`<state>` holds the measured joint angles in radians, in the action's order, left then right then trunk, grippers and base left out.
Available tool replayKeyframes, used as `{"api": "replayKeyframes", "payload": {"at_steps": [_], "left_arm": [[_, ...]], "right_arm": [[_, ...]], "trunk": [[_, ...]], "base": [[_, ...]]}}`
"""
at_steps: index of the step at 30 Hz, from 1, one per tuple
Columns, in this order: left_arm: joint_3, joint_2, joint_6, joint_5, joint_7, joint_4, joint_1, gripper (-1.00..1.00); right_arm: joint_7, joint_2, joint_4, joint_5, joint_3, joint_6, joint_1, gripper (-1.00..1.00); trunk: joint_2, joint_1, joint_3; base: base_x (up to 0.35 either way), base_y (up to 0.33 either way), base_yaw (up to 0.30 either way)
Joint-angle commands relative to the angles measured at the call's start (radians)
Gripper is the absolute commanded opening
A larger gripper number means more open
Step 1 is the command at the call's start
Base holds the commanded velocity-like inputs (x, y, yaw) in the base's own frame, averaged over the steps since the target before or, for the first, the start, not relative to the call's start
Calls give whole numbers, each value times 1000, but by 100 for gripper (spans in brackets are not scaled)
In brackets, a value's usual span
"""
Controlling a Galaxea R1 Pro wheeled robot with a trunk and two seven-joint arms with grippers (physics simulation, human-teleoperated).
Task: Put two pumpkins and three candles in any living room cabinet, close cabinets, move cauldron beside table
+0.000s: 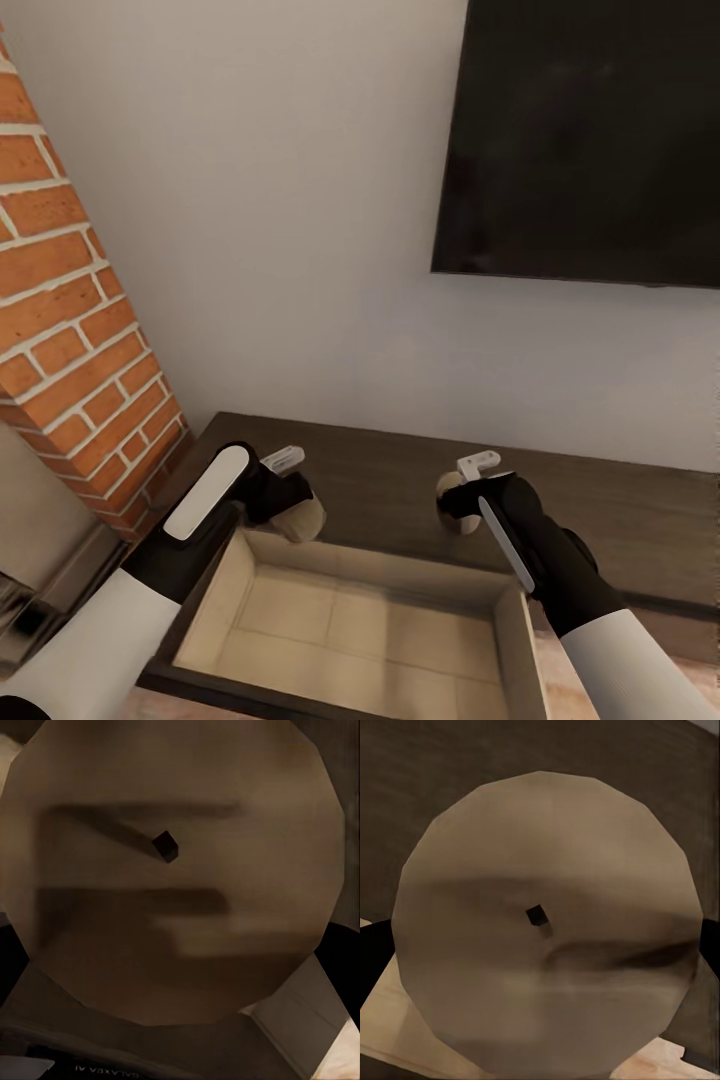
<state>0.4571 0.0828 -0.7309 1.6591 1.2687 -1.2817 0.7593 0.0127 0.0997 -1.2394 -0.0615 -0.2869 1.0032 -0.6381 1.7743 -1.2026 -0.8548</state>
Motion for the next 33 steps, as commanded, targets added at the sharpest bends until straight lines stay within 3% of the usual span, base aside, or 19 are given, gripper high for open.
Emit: {"api": "replayKeyframes", "payload": {"at_steps": [1,16,33], "left_arm": [[0,0,1,1,0,0,0,-100],[0,-2,-1,1,0,51,0,-100],[2,-12,-1,-1,1,51,0,-100]], "right_arm": [[-1,0,0,2,0,0,0,-100],[-28,0,1,1,0,0,0,-100],[-29,-4,46,2,-1,-6,0,-100]], "trunk": [[0,0,1],[0,0,20],[0,0,21]], "base": [[211,11,-215],[50,1,-206],[0,47,-10]]}}
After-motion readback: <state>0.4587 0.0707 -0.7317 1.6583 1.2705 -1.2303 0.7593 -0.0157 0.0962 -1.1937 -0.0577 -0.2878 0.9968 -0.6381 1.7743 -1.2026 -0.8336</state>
